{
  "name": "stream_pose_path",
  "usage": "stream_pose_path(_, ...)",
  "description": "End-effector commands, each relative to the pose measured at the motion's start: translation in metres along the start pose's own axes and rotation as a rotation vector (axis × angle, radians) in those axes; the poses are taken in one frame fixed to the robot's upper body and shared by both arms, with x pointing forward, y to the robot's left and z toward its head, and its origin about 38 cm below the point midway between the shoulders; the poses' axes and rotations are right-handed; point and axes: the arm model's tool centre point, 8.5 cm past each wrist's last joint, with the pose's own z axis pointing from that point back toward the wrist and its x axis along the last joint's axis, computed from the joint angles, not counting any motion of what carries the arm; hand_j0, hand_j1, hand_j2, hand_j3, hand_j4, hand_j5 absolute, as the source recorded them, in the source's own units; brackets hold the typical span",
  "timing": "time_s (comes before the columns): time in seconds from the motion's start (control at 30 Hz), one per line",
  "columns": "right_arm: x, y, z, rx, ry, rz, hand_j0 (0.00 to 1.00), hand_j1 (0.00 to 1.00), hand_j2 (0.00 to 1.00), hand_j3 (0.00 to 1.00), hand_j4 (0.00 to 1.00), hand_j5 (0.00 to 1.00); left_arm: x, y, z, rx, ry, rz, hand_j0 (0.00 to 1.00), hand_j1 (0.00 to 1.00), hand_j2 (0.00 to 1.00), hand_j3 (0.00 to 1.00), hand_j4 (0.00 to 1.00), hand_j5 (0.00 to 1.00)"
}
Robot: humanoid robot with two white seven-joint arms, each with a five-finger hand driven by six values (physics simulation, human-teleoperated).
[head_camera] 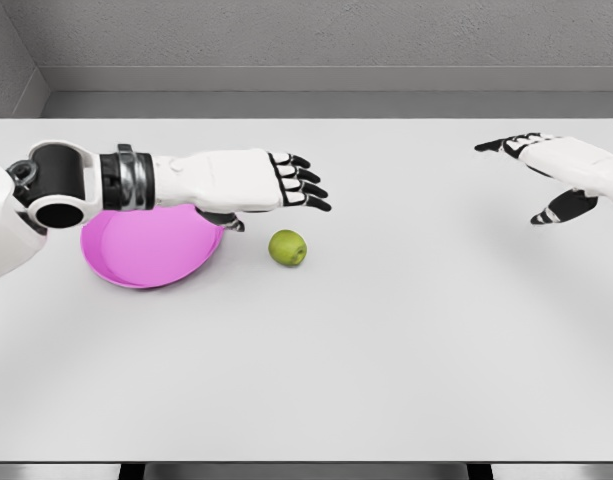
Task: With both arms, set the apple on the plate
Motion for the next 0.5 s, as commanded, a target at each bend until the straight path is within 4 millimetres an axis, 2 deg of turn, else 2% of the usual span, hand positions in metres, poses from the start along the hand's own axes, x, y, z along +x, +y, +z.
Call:
stream_pose_path(0.0,-0.004,-0.01,0.006,-0.025,0.005,0.007,1.0,1.0,1.0,1.0,1.0,1.0,0.011,-0.008,-0.017,-0.028,-0.04,-0.007,1.0,1.0,1.0,1.0,1.0,1.0)
stream_pose_path(0.03,-0.016,-0.008,0.007,-0.022,0.039,-0.01,1.0,1.0,1.0,1.0,1.0,1.0,0.011,-0.01,-0.021,-0.05,-0.032,-0.044,1.0,1.0,1.0,1.0,1.0,1.0)
stream_pose_path(0.07,-0.017,-0.009,0.007,-0.023,0.045,-0.012,1.0,1.0,1.0,1.0,1.0,1.0,0.011,-0.011,-0.022,-0.059,-0.03,-0.053,1.0,1.0,1.0,1.0,1.0,1.0)
stream_pose_path(0.13,-0.016,-0.011,0.007,-0.027,0.041,-0.009,1.0,1.0,1.0,1.0,1.0,1.0,0.011,-0.016,-0.024,-0.105,-0.021,-0.107,1.0,1.0,1.0,1.0,1.0,1.0)
stream_pose_path(0.47,-0.009,-0.014,0.004,-0.04,0.021,-0.008,1.0,1.0,1.0,1.0,1.0,1.0,0.019,-0.025,-0.036,-0.191,-0.049,-0.145,1.0,1.0,1.0,1.0,1.0,1.0)
